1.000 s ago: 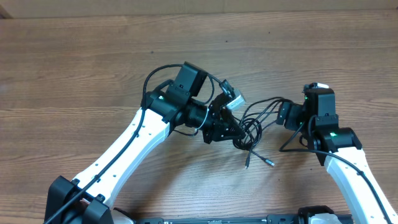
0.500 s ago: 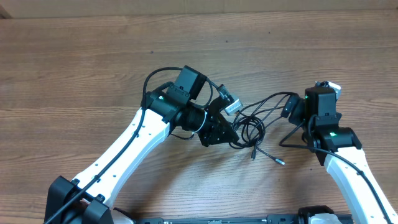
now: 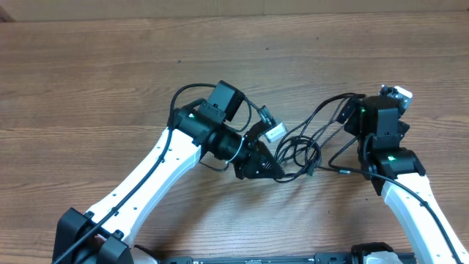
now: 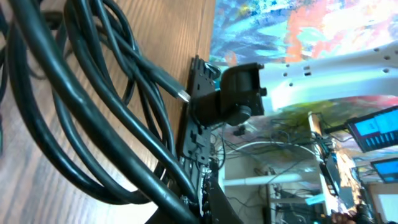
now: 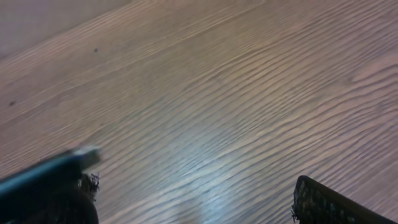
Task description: Untangle cables
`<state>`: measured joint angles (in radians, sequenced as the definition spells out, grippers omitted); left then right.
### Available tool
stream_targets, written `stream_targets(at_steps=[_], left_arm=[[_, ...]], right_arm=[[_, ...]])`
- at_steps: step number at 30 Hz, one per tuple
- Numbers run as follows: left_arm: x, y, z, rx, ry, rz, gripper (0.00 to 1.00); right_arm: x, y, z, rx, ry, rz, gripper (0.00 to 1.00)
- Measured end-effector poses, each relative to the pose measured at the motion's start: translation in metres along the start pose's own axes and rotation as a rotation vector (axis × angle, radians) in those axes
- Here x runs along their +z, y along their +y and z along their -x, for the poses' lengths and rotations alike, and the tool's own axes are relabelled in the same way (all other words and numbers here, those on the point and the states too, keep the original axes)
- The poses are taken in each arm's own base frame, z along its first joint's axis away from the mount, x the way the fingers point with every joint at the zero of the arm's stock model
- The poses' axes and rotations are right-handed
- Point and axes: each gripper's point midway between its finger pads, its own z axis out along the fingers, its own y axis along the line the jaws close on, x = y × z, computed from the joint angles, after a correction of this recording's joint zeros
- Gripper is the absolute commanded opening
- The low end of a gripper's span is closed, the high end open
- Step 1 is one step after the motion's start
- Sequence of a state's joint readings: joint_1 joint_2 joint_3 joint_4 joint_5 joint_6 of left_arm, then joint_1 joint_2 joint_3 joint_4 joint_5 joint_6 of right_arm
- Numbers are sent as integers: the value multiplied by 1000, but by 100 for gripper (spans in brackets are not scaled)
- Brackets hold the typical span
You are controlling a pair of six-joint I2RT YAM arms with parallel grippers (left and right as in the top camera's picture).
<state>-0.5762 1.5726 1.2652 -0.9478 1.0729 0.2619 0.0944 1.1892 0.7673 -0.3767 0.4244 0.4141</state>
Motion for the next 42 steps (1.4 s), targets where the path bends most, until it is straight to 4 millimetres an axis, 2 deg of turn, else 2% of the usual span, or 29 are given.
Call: stream_targets(at_steps=[8,15,20,24,33,38,42], left_arm=[[0,-1,-7,-9,22,-3,4],[0,1,-18,-57,61,23,4],[-1,4,-23,-74,79,45,4],[-1,5,-23,-74,80,47,4],[-2,-3,-31,-130,105,22,4],[-2,-1,-24,-94,84,26,4],[-1,7,-3,22,19,44,4]], right_arm=[[1,-1,-10,-13,45,4,100],[12,-17,-31,-64,115,-94,100],[18,-20,-41,-85,148,-123,100],[19,-23,-37,-84,127,-141,100],[22,-28,-1,-38,-22,-181,100],[26,-25,-5,-22,11,-131,100],[28,-12,-18,-10,93,-29,100]])
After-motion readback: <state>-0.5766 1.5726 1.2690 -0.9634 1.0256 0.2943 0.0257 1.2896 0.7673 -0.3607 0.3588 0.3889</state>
